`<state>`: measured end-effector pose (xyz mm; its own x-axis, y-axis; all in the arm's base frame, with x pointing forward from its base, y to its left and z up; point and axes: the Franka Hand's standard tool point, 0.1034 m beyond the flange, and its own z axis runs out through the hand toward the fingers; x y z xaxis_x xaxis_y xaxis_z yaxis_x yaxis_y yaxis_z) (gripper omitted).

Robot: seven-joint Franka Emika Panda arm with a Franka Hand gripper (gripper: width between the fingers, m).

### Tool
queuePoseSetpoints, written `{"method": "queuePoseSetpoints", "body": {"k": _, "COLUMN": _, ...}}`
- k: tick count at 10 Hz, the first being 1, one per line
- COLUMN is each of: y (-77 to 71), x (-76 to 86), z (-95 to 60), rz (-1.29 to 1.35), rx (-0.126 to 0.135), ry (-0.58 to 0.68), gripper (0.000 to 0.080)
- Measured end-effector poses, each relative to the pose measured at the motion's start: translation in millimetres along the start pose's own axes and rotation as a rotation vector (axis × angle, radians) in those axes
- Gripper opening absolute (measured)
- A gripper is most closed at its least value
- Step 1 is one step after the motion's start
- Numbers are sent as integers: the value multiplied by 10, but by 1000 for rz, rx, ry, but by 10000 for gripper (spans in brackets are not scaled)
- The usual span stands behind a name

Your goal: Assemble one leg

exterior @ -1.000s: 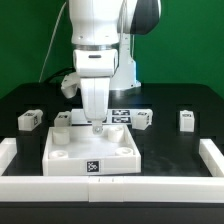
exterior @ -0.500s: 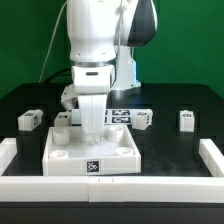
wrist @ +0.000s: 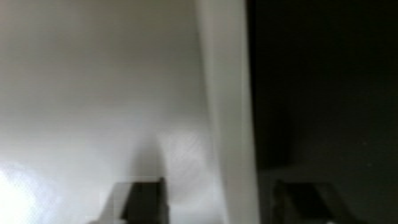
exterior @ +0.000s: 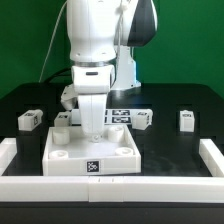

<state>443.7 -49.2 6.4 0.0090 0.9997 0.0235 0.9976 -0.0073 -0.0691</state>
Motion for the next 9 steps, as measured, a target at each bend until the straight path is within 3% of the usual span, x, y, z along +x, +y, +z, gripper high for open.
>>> {"method": "queuePoseSetpoints", "body": {"k": 1, "y": -1, "x": 0, "z": 1, "rz": 0, "rx": 1, "ry": 0, "gripper": 190}}
{"method": "queuePoseSetpoints", "body": {"k": 2, "y": 4, "x": 3, "z": -3, "rz": 0, "rx": -1, "ry": 0, "gripper": 69}}
{"method": "queuePoseSetpoints", "body": {"k": 9, "y": 22, "x": 19, "z": -11, "rz": 11, "rx": -9, "ry": 0, "gripper": 61}}
